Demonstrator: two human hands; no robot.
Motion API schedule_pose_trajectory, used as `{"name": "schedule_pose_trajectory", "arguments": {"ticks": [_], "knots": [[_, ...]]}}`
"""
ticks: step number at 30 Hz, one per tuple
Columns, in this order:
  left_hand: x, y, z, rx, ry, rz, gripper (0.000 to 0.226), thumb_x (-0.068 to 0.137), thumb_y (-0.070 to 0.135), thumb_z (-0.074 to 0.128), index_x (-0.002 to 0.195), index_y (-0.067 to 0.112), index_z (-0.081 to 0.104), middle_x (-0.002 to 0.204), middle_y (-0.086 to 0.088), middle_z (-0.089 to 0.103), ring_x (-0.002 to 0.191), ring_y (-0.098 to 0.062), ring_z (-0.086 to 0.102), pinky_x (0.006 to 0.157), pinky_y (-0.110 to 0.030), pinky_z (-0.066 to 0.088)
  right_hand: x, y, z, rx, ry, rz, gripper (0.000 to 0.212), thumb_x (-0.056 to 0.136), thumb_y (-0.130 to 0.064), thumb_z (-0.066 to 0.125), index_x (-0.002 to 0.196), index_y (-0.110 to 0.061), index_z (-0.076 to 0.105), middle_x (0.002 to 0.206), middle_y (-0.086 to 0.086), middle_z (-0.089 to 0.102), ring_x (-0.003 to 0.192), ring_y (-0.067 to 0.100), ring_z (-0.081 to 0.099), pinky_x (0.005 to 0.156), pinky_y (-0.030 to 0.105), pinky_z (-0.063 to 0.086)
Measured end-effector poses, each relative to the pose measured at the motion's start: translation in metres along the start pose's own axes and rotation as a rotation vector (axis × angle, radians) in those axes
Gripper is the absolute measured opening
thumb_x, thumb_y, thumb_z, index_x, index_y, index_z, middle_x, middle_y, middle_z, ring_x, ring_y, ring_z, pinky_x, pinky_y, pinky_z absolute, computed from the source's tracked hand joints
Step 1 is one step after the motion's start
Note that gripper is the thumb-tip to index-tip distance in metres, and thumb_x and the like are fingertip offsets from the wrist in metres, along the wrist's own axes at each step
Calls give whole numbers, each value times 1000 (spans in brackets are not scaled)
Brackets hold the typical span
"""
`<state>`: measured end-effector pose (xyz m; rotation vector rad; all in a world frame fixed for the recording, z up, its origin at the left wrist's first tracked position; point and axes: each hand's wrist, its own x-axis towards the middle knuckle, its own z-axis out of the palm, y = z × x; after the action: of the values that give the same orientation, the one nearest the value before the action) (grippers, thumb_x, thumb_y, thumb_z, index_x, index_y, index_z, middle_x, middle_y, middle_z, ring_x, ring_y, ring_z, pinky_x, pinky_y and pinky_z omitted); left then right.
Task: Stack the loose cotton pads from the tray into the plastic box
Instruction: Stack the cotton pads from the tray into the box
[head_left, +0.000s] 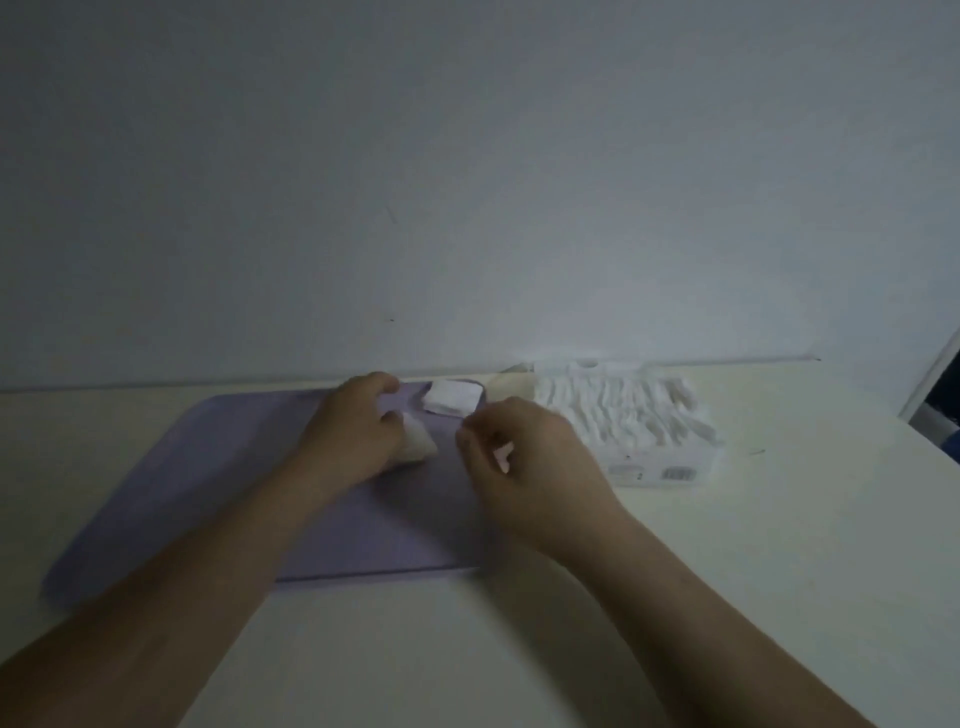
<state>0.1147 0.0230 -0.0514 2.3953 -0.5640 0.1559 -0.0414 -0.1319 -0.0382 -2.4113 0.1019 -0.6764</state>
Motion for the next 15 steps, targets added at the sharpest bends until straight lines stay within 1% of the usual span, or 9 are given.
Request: {"name": "schedule_pose_trajectory", "arguments": {"ticks": [2,3,5,7,9,11,12,13,15], "knots": [[-3,-24,-3,-4,-131,-79,48,93,17,68,139,11,59,142,-9,63,127,-23,61,106,-29,44,-7,0,17,-12,-148,-10,31,98,-37,56,120,-20,71,119,3,72,110,22,66,95,32,50],[-4,-30,-4,-22,-146,-75,49,93,19,69,141,11,58,142,-9,63,126,-22,62,107,-31,45,-9,1,21,-31,-184,-18,33,100,-35,57,127,-20,68,125,2,71,115,21,64,97,29,47],[-8,-31,-2,-71,-141,-33,51,92,18,73,140,10,58,137,-6,65,120,-19,62,104,-30,48,-12,5,23,-50,-203,-16,37,99,-32,58,134,-21,64,130,2,68,119,21,62,98,27,44],[-13,-28,-4,-109,-156,1,56,89,16,78,141,9,57,128,-1,63,115,-14,59,97,-24,45,-12,6,28,-46,-193,8,40,98,-31,59,137,-21,61,132,4,67,120,22,61,98,29,44],[-18,-22,-8,-180,-195,-12,61,84,12,82,141,8,58,125,1,62,114,-12,59,95,-24,45,-13,7,30,-37,-180,41,43,97,-31,61,139,-21,59,134,5,66,123,22,60,100,28,43],[-24,-19,-15,-252,-231,-46,52,78,12,85,127,13,68,117,1,72,107,-20,69,94,-34,55,-13,10,32,-15,-188,70,48,97,-33,62,143,-21,56,141,2,62,130,18,56,102,21,38],[-28,-18,-19,-250,-246,-42,40,75,12,85,114,16,73,107,0,77,101,-23,72,91,-39,59,-13,12,33,2,-186,79,51,96,-34,63,145,-21,55,144,0,60,133,16,53,103,19,35],[-34,-17,-22,-240,-252,-37,31,75,12,85,103,19,75,97,2,78,94,-20,74,85,-39,59,-13,13,34,21,-184,82,54,95,-36,65,146,-22,53,147,-3,58,135,13,51,104,17,33],[-47,-16,-26,-279,-219,-33,22,76,12,87,92,20,73,83,8,76,75,-9,69,70,-30,55,-13,15,36,74,-188,86,61,91,-42,71,146,-25,52,148,-9,56,136,7,50,106,15,33]]}}
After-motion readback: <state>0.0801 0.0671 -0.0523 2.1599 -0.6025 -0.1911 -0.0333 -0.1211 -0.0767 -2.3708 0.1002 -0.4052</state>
